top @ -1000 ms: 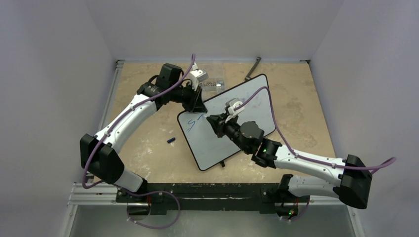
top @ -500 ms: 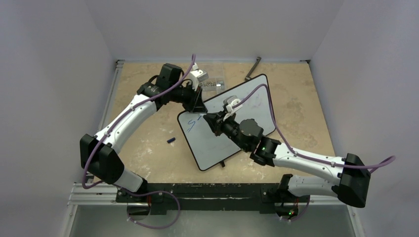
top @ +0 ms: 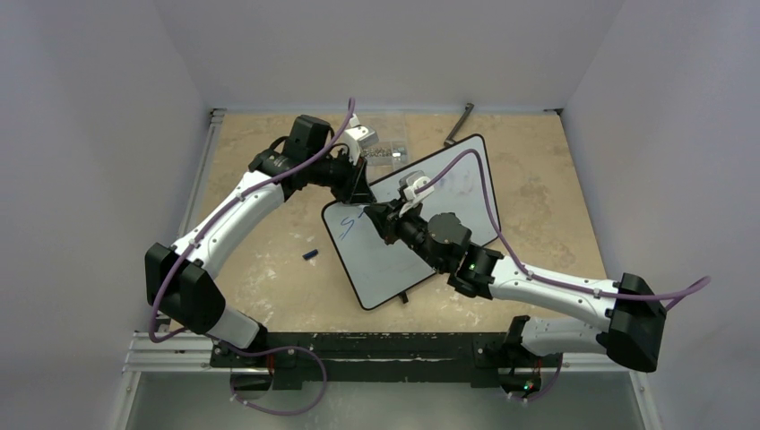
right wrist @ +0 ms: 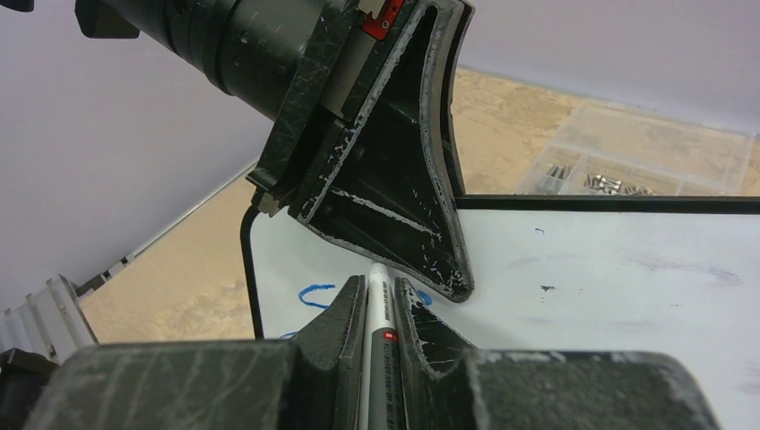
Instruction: Write a sentence on the whiteboard
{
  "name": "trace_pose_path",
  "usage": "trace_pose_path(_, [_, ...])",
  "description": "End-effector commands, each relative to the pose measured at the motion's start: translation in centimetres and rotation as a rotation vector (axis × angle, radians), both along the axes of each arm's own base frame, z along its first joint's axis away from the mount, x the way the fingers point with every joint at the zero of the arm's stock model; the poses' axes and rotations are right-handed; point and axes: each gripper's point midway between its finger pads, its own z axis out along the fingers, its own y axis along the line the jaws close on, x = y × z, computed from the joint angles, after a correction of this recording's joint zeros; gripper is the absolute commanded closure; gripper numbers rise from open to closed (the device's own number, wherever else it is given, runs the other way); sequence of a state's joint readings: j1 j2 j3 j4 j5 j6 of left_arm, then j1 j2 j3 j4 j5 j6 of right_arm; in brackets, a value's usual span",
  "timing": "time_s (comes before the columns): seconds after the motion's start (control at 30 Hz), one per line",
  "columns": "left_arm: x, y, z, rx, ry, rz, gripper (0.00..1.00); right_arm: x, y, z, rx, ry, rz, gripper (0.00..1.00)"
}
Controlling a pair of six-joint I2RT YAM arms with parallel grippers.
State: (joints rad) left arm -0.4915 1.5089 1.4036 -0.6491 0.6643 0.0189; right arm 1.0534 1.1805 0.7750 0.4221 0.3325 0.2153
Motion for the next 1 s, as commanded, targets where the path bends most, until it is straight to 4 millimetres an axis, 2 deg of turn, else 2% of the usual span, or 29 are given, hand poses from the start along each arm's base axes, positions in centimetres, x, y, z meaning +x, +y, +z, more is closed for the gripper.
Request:
trace_pose_path(0.0, [1.1, 1.0, -2.6, 0.149, -0.120, -0.023, 1.00, 1.0, -1.0, 0.6, 0.013, -0.009, -0.071, 1.00])
trace_pose_path(0.63, [1.1, 1.0, -2.7, 0.152, -0.117, -0.024, 1.00, -0.6, -2.8, -4.5, -0.043, 0.098, -0.066, 1.00])
trace_pose_path(0.97, [1.0, 1.0, -2.6, 0.150, -0.120, -0.024, 1.00, -0.8, -3.6, -5.6, -0.062, 0.121, -0.086, 1.00])
